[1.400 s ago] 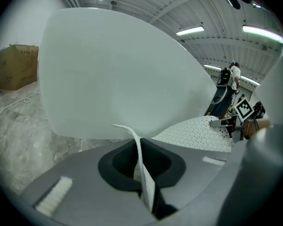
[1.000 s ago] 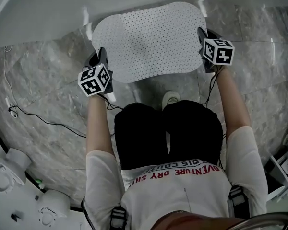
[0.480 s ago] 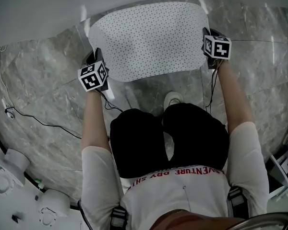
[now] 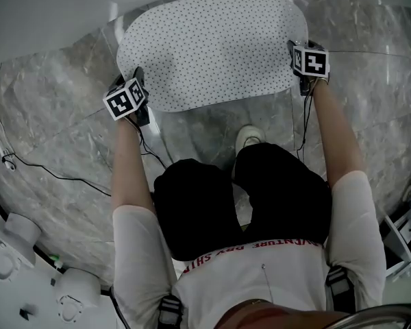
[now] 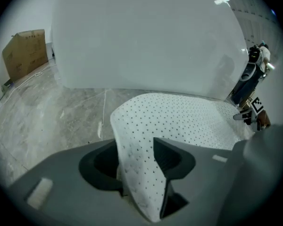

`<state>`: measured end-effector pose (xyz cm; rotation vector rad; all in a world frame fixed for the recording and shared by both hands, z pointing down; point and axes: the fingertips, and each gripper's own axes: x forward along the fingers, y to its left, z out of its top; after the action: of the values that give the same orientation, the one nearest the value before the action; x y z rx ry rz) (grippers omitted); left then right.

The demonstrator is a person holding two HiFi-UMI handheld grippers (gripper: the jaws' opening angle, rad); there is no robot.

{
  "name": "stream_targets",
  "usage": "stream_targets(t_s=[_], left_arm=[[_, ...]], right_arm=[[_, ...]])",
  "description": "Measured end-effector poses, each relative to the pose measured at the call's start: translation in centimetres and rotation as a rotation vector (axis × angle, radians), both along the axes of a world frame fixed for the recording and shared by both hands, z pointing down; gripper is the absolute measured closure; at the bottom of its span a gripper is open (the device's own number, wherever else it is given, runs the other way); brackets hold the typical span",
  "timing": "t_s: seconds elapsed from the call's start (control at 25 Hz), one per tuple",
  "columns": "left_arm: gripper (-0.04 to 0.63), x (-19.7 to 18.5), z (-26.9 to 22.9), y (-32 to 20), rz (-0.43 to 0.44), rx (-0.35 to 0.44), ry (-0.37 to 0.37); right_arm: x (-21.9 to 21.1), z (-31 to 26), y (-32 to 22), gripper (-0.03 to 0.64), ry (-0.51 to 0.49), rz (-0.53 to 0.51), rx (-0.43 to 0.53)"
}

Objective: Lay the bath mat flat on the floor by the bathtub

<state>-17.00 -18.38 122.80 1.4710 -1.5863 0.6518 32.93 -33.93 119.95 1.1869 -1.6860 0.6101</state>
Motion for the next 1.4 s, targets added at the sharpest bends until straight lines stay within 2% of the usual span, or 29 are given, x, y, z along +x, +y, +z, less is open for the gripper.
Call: stream_targets(t_s=[0.08,0.16,0.24,0.32,0.4,0.52,0.56,0.6,0.64,0.68,0.72,0.8,0.92,1.4], left_arm=[[0.311,-0.5,0.5,0.4,-0.018,-0.020,-0.020],[0.235,-1.6,0.7,0.6,-0.045,-0.019,-0.068],[0.206,-2.5,0.4,0.4,-0.064,-0.003,-0.096],[0.193,-3.0,-0.4,0.0,-0.066,0.015,-0.112],[0.193,-3.0,-1.4,-0.4,-0.056,0.027,-0.112],[0.201,-1.6,-3.5,-0.8,-0.025,0.007,-0.043],[0.234,-1.0,-4.5,-0.9,-0.020,0.001,-0.024],[0.301,-0.5,-5.8,-0.8,-0.020,-0.004,-0.021],[0.379,-0.3,-7.2,-0.8,-0.022,-0.005,-0.033],[0.484,0.0,-8.8,-0.8,-0.022,-0.001,-0.051],[0.584,0.4,-10.7,-1.0,-0.013,0.008,-0.061],[0.584,2.1,-14.8,-1.5,0.032,0.037,-0.041],[0.584,4.8,-22.1,-2.2,0.076,0.085,-0.004],[0.584,10.9,-54.6,-4.7,0.213,0.264,-0.005]], right_arm=[[0.6,0.1,-0.1,0.339,0.047,0.011,0.009],[1.6,-0.4,-0.4,0.333,0.114,0.025,0.032],[2.2,-1.3,-0.9,0.333,0.172,0.020,0.059],[2.0,-1.9,-1.1,0.333,0.177,0.017,0.067],[1.1,-2.2,-0.8,0.333,0.133,0.040,0.063],[-1.4,-3.6,-0.1,0.341,0.052,0.025,0.047],[-2.4,-4.4,0.1,0.371,0.028,0.008,0.047],[-3.4,-5.5,0.2,0.441,0.006,-0.011,0.053],[-4.4,-6.8,0.4,0.487,-0.018,-0.029,0.061],[-5.4,-8.2,0.6,0.532,-0.044,-0.045,0.070],[-6.3,-9.8,1.0,0.550,-0.070,-0.062,0.079],[-8.0,-13.6,1.8,0.607,-0.109,-0.110,0.103],[-10.2,-20.1,3.2,0.607,-0.166,-0.173,0.141],[-14.3,-52.4,5.3,0.607,-0.385,-0.232,0.271]])
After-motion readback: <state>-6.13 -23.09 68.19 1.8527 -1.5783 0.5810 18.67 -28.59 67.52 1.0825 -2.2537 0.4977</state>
